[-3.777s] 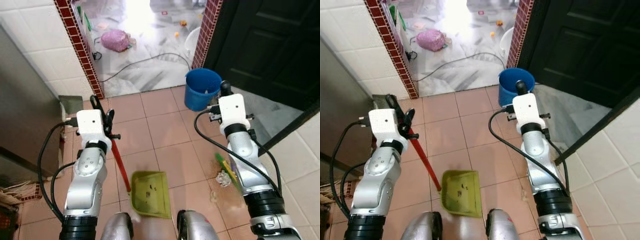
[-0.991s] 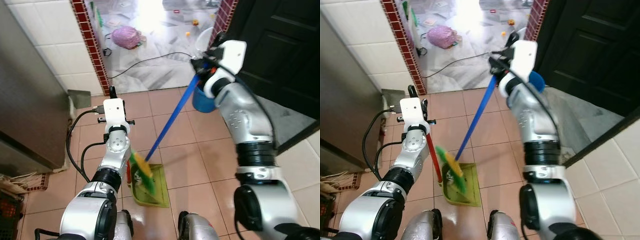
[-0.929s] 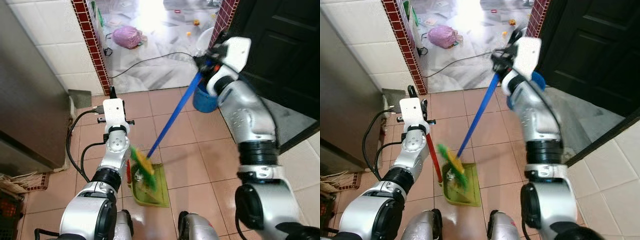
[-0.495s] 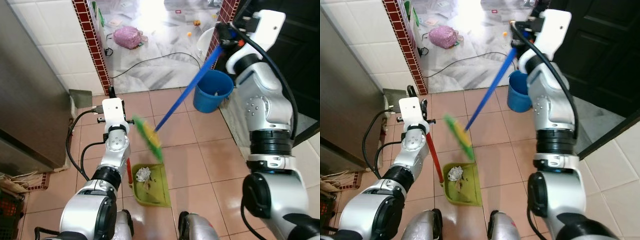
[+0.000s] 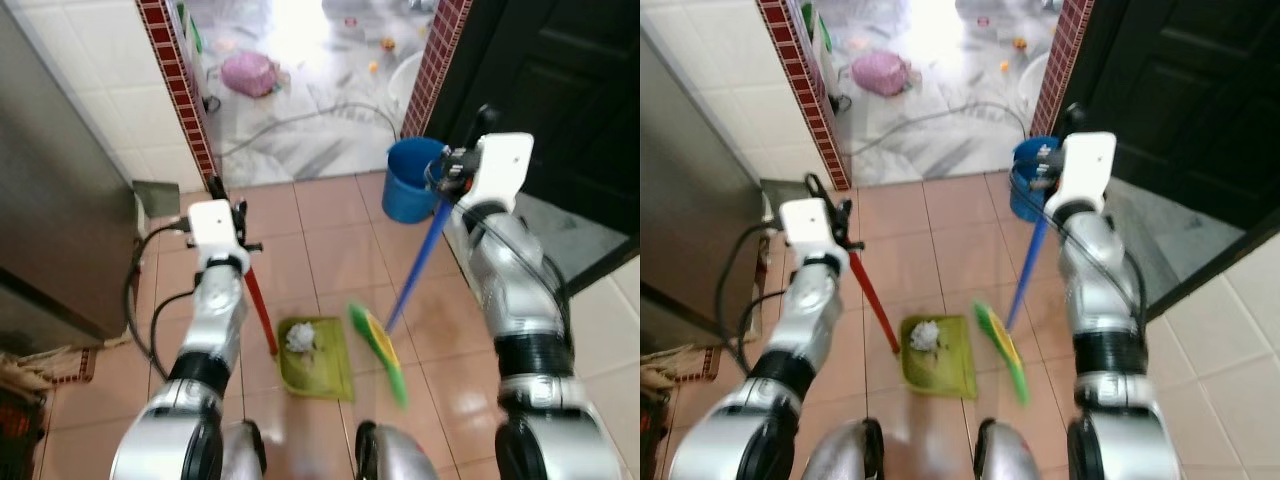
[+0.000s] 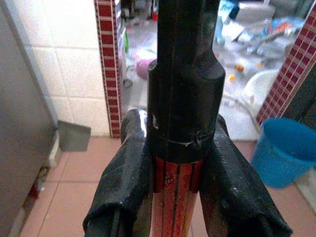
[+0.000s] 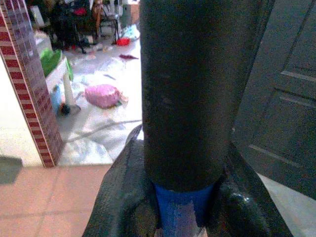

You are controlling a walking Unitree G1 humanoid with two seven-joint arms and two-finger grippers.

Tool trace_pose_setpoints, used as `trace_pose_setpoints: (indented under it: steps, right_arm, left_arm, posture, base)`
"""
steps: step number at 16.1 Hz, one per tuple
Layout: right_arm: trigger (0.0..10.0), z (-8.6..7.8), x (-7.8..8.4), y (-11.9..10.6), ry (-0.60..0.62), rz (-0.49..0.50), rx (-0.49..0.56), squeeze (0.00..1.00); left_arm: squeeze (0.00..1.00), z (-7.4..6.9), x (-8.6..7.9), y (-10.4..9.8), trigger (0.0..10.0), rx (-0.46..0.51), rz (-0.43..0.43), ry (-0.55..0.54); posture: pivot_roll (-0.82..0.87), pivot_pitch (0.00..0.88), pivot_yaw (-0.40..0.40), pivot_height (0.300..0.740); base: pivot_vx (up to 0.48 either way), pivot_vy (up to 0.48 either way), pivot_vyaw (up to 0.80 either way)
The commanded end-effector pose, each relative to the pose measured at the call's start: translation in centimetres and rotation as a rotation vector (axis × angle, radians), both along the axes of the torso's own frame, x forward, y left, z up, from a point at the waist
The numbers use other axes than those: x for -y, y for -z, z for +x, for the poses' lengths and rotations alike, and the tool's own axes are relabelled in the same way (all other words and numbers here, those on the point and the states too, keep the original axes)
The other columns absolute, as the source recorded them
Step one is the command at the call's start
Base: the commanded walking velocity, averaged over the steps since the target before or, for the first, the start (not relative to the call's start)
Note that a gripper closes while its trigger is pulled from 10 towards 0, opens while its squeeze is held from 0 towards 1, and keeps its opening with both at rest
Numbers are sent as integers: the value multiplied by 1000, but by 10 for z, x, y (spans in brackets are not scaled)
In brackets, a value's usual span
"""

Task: Sweep floor

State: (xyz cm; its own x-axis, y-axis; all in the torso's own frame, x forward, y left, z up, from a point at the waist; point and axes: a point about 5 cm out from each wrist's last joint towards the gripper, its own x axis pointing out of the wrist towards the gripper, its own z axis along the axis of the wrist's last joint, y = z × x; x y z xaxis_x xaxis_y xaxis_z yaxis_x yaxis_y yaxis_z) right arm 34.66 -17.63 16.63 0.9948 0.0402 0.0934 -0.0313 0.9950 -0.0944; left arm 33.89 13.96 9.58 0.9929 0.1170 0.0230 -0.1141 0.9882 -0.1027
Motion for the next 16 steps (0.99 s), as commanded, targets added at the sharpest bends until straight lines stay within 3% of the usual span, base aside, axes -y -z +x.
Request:
trace_pose_setpoints:
  steps: [1, 5, 8, 11, 16]
  right_arm:
    - [10000, -7, 2, 1, 49, -71, 38, 0]
    - [10000, -20, 12, 28, 194, -183, -26, 0]
    - [10000, -21, 22, 39, 237, -169, -73, 0]
    - [10000, -21, 22, 37, 256, -176, -59, 0]
    - [10000, -23, 16, 43, 229, -202, -66, 0]
  left_arm:
    - [0, 1, -16, -21, 10000, 86, -20, -34]
    - [0, -7, -29, -44, 10000, 159, -66, -34]
    - [0, -12, -28, -54, 10000, 165, -102, -8]
    - [0, -18, -31, -62, 10000, 158, -119, 5]
    - [0, -10, -33, -95, 10000, 227, -197, -10]
  posture:
    - [-80, 119, 35, 740]
    - [-70, 105, 31, 740]
    - [-68, 97, 27, 740]
    - [-74, 95, 37, 740]
    - [-74, 97, 32, 740]
  base:
    - [0, 0, 0]
    - [0, 0, 0]
    - [0, 0, 0]
    - [0, 0, -398]
    - [167, 0, 0]
